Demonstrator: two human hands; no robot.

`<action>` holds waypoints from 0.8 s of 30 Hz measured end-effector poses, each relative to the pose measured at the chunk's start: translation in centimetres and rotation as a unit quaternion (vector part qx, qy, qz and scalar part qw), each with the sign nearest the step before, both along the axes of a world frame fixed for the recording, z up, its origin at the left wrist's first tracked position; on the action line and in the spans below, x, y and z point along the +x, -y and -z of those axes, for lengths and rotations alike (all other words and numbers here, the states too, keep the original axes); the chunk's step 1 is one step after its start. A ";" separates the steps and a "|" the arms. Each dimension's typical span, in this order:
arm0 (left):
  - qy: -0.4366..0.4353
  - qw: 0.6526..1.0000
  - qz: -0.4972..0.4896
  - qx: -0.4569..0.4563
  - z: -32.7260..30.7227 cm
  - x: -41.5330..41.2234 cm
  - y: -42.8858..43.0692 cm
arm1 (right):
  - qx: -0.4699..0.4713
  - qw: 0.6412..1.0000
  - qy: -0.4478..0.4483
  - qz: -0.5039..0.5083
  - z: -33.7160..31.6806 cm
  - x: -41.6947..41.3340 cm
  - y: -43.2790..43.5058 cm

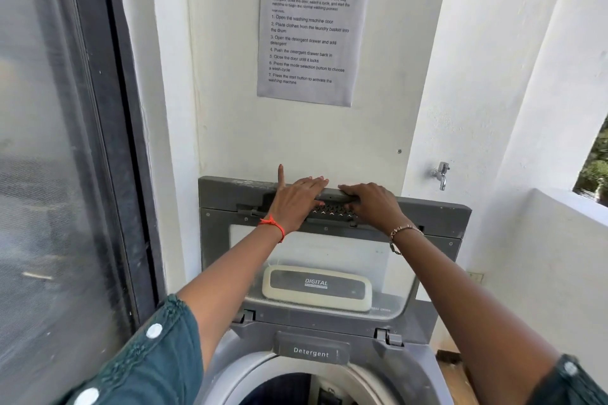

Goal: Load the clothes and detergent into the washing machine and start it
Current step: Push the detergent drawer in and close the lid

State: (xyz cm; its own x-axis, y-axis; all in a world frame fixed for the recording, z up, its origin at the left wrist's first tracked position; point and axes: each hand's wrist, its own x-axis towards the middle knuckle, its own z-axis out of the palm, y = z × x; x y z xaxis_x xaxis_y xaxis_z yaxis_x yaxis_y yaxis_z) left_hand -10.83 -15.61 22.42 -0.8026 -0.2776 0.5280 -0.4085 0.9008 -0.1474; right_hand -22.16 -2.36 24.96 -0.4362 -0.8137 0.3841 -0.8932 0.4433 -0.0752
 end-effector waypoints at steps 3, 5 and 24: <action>-0.008 1.000 0.013 -0.021 0.1 1.1 -0.7 | 0.001 1.000 -0.003 -0.008 -0.5 0.4 -0.7; -0.008 0.999 0.017 -0.042 0.3 2.0 -1.3 | -0.011 1.000 0.017 -0.023 -0.8 0.8 -1.3; -0.029 0.968 0.065 -0.239 8.4 14.6 -10.2 | 0.219 0.888 0.395 -0.084 2.8 9.0 -6.2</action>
